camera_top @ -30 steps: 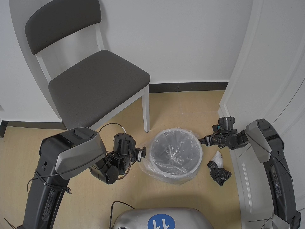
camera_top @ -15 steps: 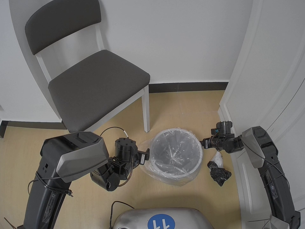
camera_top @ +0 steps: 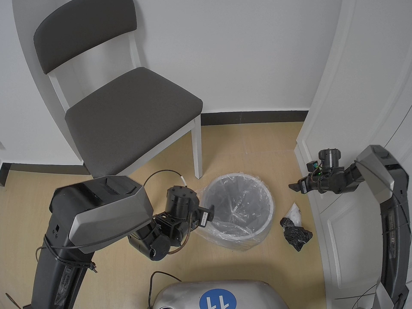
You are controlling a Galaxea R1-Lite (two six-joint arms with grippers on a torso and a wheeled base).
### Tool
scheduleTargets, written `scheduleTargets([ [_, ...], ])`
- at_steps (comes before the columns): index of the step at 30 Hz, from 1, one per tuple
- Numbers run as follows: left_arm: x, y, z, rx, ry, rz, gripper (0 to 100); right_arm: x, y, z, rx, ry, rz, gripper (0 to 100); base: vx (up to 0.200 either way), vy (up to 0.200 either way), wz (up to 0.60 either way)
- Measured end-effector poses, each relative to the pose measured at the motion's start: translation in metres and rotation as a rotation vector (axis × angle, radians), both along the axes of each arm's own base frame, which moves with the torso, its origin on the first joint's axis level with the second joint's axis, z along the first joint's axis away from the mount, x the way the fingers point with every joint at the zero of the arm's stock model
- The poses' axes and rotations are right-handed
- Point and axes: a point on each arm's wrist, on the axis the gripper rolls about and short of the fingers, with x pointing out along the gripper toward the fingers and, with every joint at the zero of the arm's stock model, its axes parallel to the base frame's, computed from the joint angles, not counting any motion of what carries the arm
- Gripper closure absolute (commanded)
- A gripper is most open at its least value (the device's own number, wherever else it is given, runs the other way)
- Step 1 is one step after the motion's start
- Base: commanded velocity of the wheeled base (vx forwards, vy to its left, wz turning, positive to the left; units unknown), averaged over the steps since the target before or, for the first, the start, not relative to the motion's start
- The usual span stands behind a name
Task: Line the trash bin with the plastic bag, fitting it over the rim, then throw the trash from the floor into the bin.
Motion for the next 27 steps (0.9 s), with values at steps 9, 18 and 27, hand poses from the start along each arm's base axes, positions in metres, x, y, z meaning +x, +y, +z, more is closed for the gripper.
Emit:
scheduleTargets([
  [9,-0.013,-0.051,0.027,0.103,0.127,-0.108,0,-0.038,-0.018,0.077,0.000,-0.159,0.034,0,0.000,0.000,0.00],
  [18,-0.012,-0.099,0.055,0.150,0.139,-0.142,0,-0.063,-0.039,0.120,0.041,-0.261,0.088,0,0.000,0.000,0.00],
  [27,-0.004,-0.125,0.036,0.224,0.170,-0.115,0,-0.071,-0.036,0.136,0.099,-0.304,0.103,0,0.000,0.000,0.00],
])
